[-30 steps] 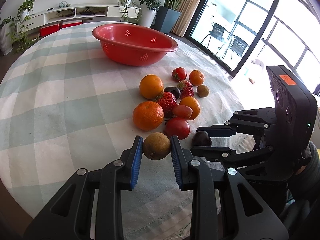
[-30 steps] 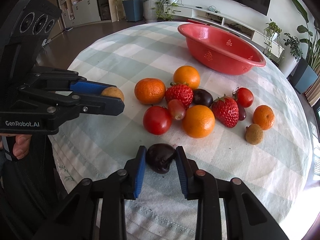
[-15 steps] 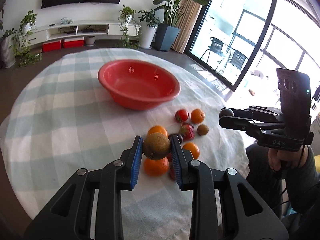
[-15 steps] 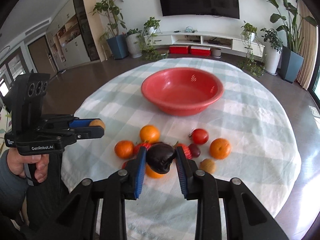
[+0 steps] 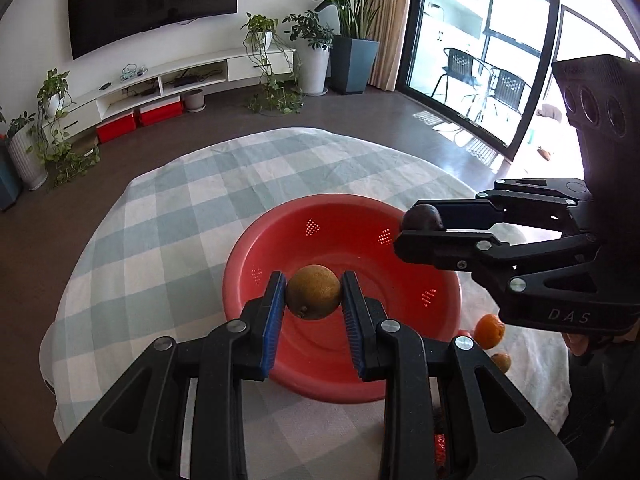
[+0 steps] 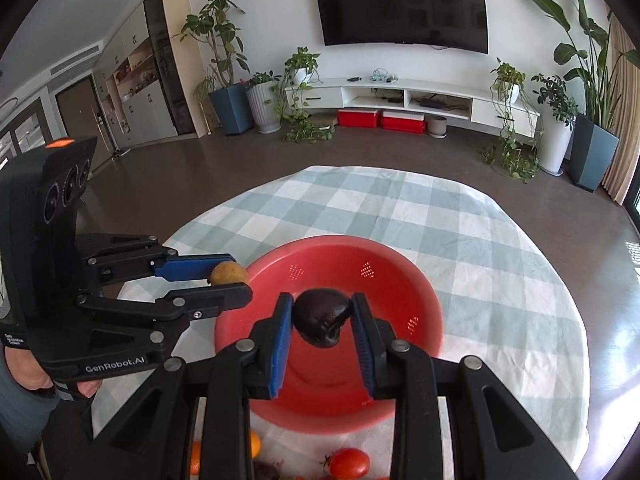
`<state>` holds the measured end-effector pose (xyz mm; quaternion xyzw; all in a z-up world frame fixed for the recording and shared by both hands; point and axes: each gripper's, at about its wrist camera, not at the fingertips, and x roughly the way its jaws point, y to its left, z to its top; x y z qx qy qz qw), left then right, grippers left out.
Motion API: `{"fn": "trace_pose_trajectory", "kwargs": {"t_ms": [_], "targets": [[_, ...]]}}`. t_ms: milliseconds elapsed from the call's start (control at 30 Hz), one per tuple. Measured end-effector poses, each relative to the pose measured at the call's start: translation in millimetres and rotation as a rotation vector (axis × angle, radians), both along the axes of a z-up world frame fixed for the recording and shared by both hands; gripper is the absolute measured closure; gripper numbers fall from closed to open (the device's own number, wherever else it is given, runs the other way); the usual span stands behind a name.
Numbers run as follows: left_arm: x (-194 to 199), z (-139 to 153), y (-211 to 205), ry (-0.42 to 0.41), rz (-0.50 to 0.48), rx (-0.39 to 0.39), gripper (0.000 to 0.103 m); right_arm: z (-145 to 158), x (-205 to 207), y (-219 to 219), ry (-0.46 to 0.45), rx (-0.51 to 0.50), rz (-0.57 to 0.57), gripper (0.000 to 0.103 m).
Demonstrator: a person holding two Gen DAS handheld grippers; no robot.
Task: Organize fruits
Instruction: 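Carry kiwi and plum into the red basin and open both tools, then grasp a tangerine with the left tool while the right tool grasps an orange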
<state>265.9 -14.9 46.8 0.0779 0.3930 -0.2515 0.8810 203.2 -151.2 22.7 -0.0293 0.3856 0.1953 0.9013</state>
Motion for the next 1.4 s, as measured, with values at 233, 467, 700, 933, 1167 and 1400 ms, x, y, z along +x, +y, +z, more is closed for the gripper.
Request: {"fn": "trace_pose_trajectory", "kwargs": {"t_ms": [233, 467, 700, 933, 1167, 1400], "targets": [[25, -43, -23, 0.073, -0.028, 0.091, 0.077, -40, 8, -4, 0.032, -0.101, -0.011, 0.071], [33, -75, -36, 0.112, -0.025, 0.149, 0.077, -62, 8, 7, 0.044, -0.201, 0.039, 0.071], [37, -88, -40, 0.091, 0.000, 0.202, 0.076, -71, 10, 6, 0.072, -0.215, 0.026, 0.070], [38, -85, -37, 0.080, 0.017, 0.197, 0.074, -73, 8, 7, 0.066, -0.215, 0.029, 0.054], [28, -67, -27, 0.037, 0.058, 0.161, 0.054, -62, 7, -1, 0.051, -0.171, 0.008, 0.054], [-26, -26, -5, -0.064, 0.099, 0.101, 0.030, -38, 2, -20, -0.010, -0.060, -0.043, 0.045]]}}
